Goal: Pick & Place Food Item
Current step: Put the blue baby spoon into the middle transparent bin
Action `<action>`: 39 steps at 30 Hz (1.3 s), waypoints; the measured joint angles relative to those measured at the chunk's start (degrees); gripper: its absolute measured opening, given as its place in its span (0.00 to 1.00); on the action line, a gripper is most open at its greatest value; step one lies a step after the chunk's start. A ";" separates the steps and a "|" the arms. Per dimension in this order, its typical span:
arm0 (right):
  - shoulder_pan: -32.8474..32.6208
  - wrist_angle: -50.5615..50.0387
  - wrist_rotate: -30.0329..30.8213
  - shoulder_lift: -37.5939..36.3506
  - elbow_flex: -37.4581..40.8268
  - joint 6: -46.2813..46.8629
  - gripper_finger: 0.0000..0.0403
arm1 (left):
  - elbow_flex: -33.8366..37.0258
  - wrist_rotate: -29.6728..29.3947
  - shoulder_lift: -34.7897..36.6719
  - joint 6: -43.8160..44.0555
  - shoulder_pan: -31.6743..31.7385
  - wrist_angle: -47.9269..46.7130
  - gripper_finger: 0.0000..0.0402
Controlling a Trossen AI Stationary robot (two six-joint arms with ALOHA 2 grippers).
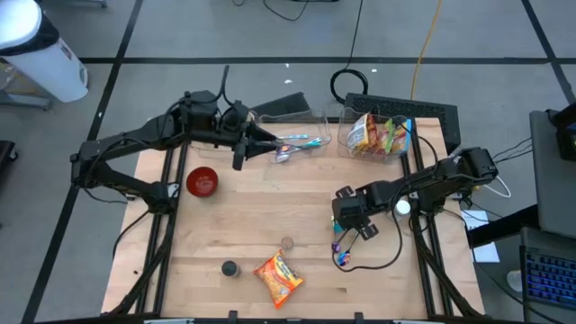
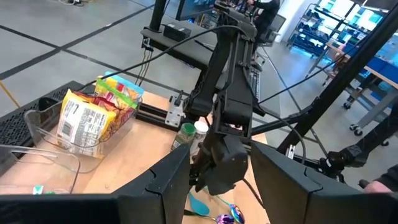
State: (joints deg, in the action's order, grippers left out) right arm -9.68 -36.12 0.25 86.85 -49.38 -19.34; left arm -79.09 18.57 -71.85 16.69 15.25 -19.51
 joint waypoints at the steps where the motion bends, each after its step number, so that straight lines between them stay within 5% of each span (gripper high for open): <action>1: 0.24 0.49 -0.01 0.00 0.46 -0.02 0.36 | 0.00 0.02 0.02 0.00 0.00 0.03 0.44; 11: 1.04 0.96 -0.42 -0.07 3.25 2.40 0.33 | 0.00 0.00 0.02 0.00 0.00 0.07 0.44; 20: 1.09 5.24 -0.41 -0.05 3.36 12.84 0.04 | 0.00 -0.59 0.04 -1.16 0.02 0.09 0.44; 26: 1.10 6.62 -0.22 -0.05 2.03 21.69 0.07 | 0.00 -0.61 0.04 -1.19 0.02 2.71 0.44; 39: 2.85 -6.84 5.95 -0.05 -17.47 14.86 0.03 | -0.02 -0.59 0.52 -1.54 0.09 5.98 0.44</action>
State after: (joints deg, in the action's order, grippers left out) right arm -6.83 -42.96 6.20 86.80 -66.86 -4.47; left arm -79.11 17.98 -71.33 15.15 15.34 -13.53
